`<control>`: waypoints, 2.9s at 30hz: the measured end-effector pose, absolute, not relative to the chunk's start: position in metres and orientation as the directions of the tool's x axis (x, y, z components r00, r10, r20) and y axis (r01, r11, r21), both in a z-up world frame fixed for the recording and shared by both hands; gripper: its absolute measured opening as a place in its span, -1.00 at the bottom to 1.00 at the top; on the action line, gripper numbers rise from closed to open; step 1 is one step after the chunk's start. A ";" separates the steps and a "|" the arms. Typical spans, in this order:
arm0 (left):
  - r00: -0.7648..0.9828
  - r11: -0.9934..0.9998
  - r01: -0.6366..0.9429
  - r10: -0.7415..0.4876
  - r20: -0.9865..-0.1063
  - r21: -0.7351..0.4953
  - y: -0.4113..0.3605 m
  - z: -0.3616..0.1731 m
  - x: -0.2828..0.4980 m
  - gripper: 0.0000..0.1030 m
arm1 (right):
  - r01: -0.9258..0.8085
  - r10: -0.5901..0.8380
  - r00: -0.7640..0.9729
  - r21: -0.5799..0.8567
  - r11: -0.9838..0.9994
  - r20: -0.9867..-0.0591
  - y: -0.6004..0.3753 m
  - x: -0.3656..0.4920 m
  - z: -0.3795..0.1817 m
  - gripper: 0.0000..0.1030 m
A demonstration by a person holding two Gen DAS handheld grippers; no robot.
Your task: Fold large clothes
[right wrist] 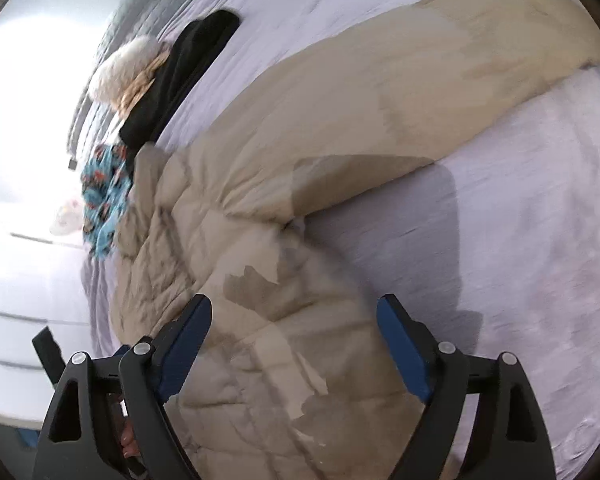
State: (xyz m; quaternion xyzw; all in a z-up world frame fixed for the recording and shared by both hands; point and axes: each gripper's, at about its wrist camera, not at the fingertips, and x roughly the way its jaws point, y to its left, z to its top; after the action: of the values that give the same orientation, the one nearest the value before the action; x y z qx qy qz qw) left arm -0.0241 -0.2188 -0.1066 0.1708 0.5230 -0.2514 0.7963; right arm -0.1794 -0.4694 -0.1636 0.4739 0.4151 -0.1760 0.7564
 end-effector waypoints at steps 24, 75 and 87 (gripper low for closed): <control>0.259 0.803 0.596 -0.175 -0.950 0.015 -0.285 -0.125 -0.044 0.99 | 0.551 -0.127 0.817 0.826 -0.117 -0.563 -0.676 -0.286 -0.209 0.98; 0.355 0.911 0.396 -0.264 -0.897 -0.112 -0.082 -0.112 0.079 0.99 | 0.381 0.306 0.565 0.572 0.727 -0.766 -0.320 0.020 -0.160 0.35; 0.360 0.914 0.346 -0.338 -0.870 -0.213 -0.056 -0.100 0.105 0.99 | 0.539 0.235 0.732 0.754 0.376 -0.640 -0.403 -0.021 -0.155 -0.79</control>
State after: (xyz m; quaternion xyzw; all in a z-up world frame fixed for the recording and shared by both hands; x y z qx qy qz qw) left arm 0.1050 -0.0557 -0.1000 0.0034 0.5264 -0.2074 0.8245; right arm -0.0211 -0.4033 -0.1555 0.5493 0.3520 -0.1012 0.7511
